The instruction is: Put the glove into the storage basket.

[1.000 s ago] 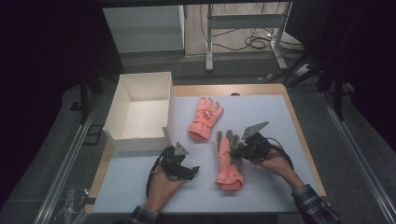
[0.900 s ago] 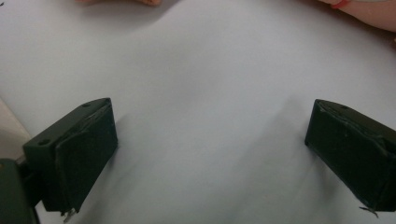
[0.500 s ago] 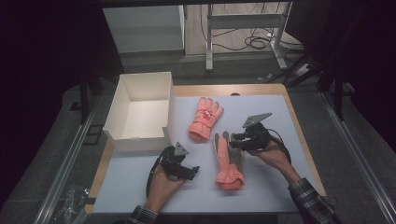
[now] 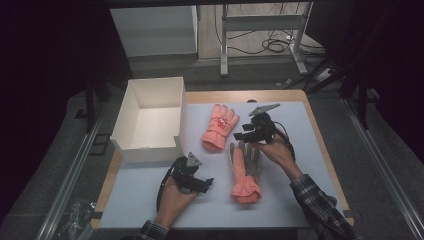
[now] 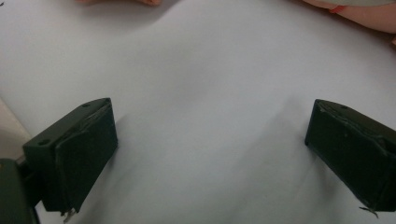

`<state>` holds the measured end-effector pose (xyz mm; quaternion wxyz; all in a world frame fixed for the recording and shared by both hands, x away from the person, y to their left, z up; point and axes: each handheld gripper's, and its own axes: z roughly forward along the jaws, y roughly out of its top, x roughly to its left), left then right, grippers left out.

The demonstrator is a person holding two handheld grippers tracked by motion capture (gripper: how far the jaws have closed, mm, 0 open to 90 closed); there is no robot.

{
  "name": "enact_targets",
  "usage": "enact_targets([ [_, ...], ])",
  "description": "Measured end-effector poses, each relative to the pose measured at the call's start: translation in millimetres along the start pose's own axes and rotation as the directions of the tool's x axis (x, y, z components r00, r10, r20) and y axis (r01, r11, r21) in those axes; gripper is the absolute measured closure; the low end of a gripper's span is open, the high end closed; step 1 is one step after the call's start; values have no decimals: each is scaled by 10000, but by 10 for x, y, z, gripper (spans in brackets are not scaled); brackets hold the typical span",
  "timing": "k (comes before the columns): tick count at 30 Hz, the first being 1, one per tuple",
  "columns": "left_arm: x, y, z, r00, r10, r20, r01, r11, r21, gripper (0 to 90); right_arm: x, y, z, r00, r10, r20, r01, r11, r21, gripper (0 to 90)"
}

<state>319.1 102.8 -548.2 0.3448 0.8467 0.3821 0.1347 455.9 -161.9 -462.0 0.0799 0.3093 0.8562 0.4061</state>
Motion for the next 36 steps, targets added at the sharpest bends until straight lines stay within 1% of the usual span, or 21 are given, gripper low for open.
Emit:
enact_targets([
  [1,0,0,0,10000,-5,1,5,10000,-1,24,-14,79,73,9998,98,168,-100,9999,88,368],
  [2,0,0,1,10000,-7,3,7,10000,-6,24,-22,116,109,9995,70,296,-74,9999,117,366],
  [3,0,0,1,10000,-7,3,7,10000,-6,24,-22,116,109,9995,70,296,-74,9999,117,366],
  [4,0,0,0,10000,-6,2,6,10000,0,24,-31,149,149,9988,65,482,-72,9999,153,366],
  [6,1,0,0,10000,6,3,-6,10000,-3,24,-75,238,289,9974,317,654,-327,9994,143,366],
  [8,-1,-1,0,10000,-31,12,31,10000,-2,24,-82,254,324,9969,346,705,-358,9992,156,366],
  [9,-3,0,-1,10000,-42,12,42,10000,-1,24,-102,290,439,9966,309,768,-334,9989,321,369],
  [11,-4,0,0,10000,-56,10,56,10000,-11,24,-105,300,477,9960,266,853,-301,9988,398,381],
  [12,-1,1,-1,10000,-24,6,24,10000,14,24,-114,324,573,9943,89,1064,-147,9985,535,406],
  [13,-1,1,-1,10000,-23,7,23,10000,12,24,-120,335,613,9937,55,1121,-114,9986,519,416],
  [15,-3,0,0,10000,-54,16,54,10000,-13,24,-130,348,654,9933,52,1153,-111,9986,510,421],
  [16,-3,0,0,10000,-55,15,55,10000,-15,24,-152,370,724,9929,157,1182,-212,9988,453,422],
  [18,-2,1,0,10000,-31,13,31,10000,-16,24,-172,399,813,9939,306,1060,-361,9981,499,421],
  [20,-3,0,0,10000,-48,15,48,10000,-16,24,-174,425,902,9925,249,1194,-328,9974,641,414],
  [23,-2,1,1,10000,-43,10,43,10000,-24,24,-193,446,1047,9900,91,1409,-240,9943,1039,384],
  [25,-2,1,1,10000,-46,10,46,10000,-24,24,-203,443,1111,9908,62,1351,-227,9924,1211,391],
  [28,-2,1,1,10000,-47,13,47,10000,-26,24,-212,442,1131,9927,258,1182,-426,9890,1416,473],
  [30,-3,1,1,10000,-48,12,48,10000,-24,24,-208,433,1130,9938,489,1003,-636,9869,1484,589],
  [32,-3,1,1,10000,-47,12,47,10000,-25,24,-181,418,1135,9929,561,1052,-713,9865,1474,692],
  [34,-3,1,1,10000,-47,11,47,10000,-25,24,-136,414,1130,9926,276,1184,-455,9874,1513,775],
  [36,-2,1,0,10000,-35,12,35,10000,-17,24,-98,429,1112,9913,-29,1319,-183,9871,1590,828],
])
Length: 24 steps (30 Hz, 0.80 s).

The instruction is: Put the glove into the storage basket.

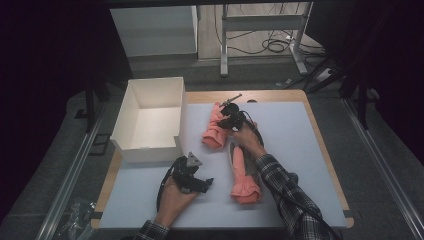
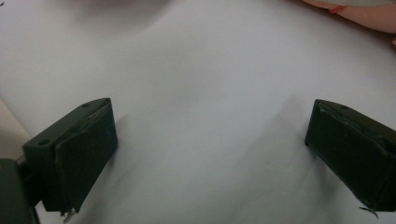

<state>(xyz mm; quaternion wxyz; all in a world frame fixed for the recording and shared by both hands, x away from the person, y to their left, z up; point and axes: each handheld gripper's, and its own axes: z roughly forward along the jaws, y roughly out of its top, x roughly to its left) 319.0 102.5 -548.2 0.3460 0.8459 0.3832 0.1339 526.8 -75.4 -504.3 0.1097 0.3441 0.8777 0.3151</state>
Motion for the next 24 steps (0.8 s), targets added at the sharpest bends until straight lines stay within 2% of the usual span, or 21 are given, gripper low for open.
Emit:
enact_targets([
  [13,-1,-1,0,10000,-27,8,27,10000,-7,24,-21,23,-250,9999,-40,-144,34,9992,-398,855],
  [20,1,-2,-1,10000,4,-9,-4,10000,15,24,-19,61,-528,9976,-109,-684,52,9966,-817,854],
  [24,0,-2,-1,10000,-3,-8,3,10000,12,24,27,34,-683,9922,-275,-1219,153,9949,-999,854],
])
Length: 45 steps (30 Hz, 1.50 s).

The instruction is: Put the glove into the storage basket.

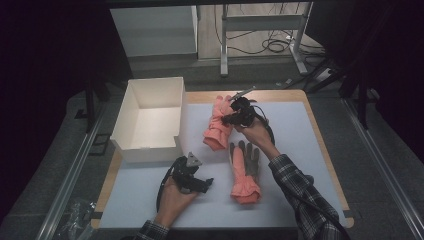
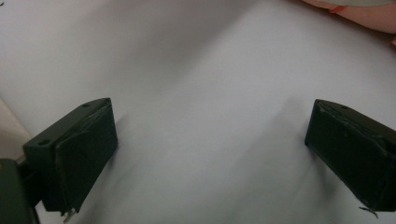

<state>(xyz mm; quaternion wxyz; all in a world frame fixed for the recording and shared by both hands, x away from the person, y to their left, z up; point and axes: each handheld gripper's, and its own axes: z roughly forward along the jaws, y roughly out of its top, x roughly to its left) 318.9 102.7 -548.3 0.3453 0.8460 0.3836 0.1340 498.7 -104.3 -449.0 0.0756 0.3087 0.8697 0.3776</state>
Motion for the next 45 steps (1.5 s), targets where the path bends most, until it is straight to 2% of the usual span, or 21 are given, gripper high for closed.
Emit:
enact_targets([
  [7,1,0,0,10000,23,0,-23,10000,-7,24,135,-38,-281,9974,-291,-654,271,9992,-304,853],
  [12,1,0,0,10000,19,-2,-19,10000,-1,24,212,-133,-507,9928,-508,-1089,471,9982,-364,852],
  [24,0,1,1,10000,11,-16,-11,10000,-19,24,383,-558,-1055,9823,-999,-1586,942,9946,-432,851],
  [29,2,2,0,10000,35,-20,-35,10000,-15,24,434,-767,-1208,9764,-1034,-1898,987,9945,-345,851],
  [33,-5,1,2,10000,-61,9,61,10000,-40,25,502,-914,-1259,9724,-1167,-2022,1160,9931,-149,850],
  [36,-5,1,3,10000,-65,7,66,10000,-54,24,540,-1022,-1223,9702,-1227,-2089,1240,9923,-70,848],
  [39,-1,1,3,10000,0,-15,0,10000,-64,24,529,-1126,-1109,9735,-1245,-1917,1306,9912,197,843],
  [42,-1,1,4,10000,0,-13,0,10000,-61,24,488,-1198,-1005,9757,-1215,-1824,1252,9921,86,829],
  [45,-1,1,4,10000,5,-15,-5,10000,-63,25,511,-1237,-924,9795,-1427,-1424,1461,9892,142,780],
])
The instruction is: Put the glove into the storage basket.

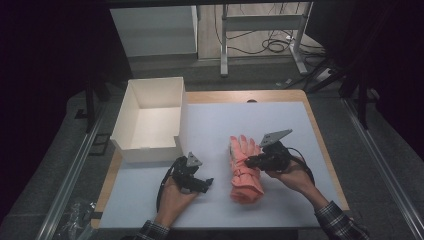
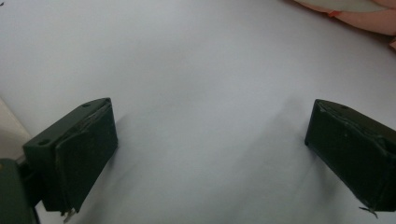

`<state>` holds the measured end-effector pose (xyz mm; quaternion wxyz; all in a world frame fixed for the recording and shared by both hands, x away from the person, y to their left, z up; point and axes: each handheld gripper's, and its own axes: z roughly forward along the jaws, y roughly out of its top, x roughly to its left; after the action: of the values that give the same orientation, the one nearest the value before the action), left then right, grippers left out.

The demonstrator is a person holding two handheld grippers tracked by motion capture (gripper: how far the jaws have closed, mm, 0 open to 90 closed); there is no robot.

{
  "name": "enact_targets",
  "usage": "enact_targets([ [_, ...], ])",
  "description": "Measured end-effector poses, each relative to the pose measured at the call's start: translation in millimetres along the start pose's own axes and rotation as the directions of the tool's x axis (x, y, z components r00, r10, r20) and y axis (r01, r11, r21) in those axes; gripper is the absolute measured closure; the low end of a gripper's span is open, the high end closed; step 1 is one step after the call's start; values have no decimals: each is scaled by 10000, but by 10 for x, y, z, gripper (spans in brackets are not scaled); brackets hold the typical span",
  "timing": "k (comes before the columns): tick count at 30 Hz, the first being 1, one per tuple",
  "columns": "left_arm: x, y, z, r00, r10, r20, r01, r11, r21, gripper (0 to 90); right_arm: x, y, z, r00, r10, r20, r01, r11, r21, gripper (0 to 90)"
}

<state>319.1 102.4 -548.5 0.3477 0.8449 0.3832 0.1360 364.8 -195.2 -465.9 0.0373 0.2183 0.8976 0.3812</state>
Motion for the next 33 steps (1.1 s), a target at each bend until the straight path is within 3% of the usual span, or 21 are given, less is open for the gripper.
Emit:
enact_targets([
  [4,0,0,0,10000,3,0,-3,10000,0,25,30,-30,46,9997,218,124,-219,9998,30,694],
  [7,-1,0,0,10000,-2,-1,2,10000,1,24,30,-29,4,9987,414,295,-412,9991,-92,545],
  [16,-4,-1,0,10000,-53,9,53,10000,1,25,19,-24,-348,9944,269,1018,-200,9975,-677,370],
  [19,0,1,-1,10000,-3,4,3,10000,9,24,-3,-126,-397,9916,462,1208,-370,9963,-778,365],
  [26,-6,-1,2,9999,-109,11,109,9999,-35,25,-28,-434,-395,9912,1190,573,-1143,9902,-802,372],
  [29,0,0,-3,10000,-25,24,25,10000,38,24,8,-551,-347,9911,1181,615,-1143,9915,-627,399],
  [31,-2,0,-1,10000,-41,18,41,10000,23,24,43,-629,-316,9920,1053,699,-1012,9931,-595,505],
  [33,-3,-1,-1,10000,-56,21,56,10000,10,25,71,-698,-287,9932,1047,502,-1025,9938,-440,642],
])
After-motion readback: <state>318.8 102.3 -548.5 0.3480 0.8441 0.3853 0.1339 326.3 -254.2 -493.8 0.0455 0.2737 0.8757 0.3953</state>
